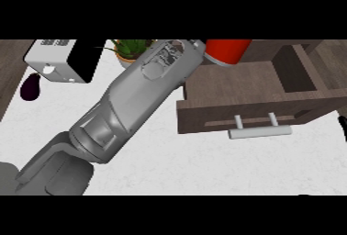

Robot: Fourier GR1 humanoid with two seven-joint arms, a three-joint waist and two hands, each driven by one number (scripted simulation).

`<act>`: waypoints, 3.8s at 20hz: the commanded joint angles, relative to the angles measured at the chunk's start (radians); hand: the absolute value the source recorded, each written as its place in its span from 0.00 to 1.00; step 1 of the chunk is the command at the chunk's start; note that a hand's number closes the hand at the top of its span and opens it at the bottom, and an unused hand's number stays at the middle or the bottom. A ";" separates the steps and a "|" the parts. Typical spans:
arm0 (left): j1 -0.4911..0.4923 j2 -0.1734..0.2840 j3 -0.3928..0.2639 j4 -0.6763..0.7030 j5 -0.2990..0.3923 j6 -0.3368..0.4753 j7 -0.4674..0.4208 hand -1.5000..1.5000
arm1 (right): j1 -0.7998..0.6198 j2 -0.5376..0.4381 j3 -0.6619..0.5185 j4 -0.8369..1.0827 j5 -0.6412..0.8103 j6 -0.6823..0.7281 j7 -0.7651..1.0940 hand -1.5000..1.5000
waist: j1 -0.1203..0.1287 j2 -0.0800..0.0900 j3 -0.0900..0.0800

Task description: Pick up the can, place it into the drawer and close the drawer

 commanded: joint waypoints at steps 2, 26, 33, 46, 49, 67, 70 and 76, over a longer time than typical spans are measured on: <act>-0.044 0.000 -0.039 0.071 0.044 0.023 -0.030 1.00 | -0.073 -0.019 0.002 -0.007 -0.001 -0.026 0.061 0.00 | -0.007 0.003 0.000; 0.032 0.000 -0.205 0.165 0.158 0.147 -0.163 0.00 | -0.052 0.014 0.062 -0.029 0.048 -0.020 0.016 0.00 | -0.055 0.017 0.000; 0.032 0.000 -0.227 0.145 0.196 0.178 -0.168 0.00 | -0.067 -0.010 0.032 -0.024 0.057 -0.021 -0.004 0.00 | -0.042 0.012 0.000; 0.051 0.000 -0.198 0.085 0.316 0.208 -0.224 0.00 | -0.105 -0.113 0.148 -0.108 0.383 -0.012 -0.091 0.00 | -0.013 0.006 -0.001; 0.020 0.000 -0.167 0.104 0.333 0.208 -0.251 0.00 | -0.173 -0.159 0.138 -0.056 0.464 -0.027 -0.107 0.00 | 0.002 0.009 -0.001; 0.020 0.030 -0.190 0.019 0.281 0.247 -0.142 0.00 | -0.280 -0.181 0.395 0.375 1.151 -0.249 -0.131 0.00 | 0.094 -0.019 -0.002; 0.031 0.080 -0.198 -0.046 0.258 0.246 -0.089 0.00 | -0.355 -0.116 0.381 0.497 1.158 -0.334 -0.129 0.00 | 0.104 -0.021 -0.002; 0.173 0.176 -0.231 -0.214 0.208 0.246 -0.048 0.00 | -0.396 -0.125 0.320 0.736 1.168 -0.484 -0.241 0.00 | 0.112 -0.020 -0.002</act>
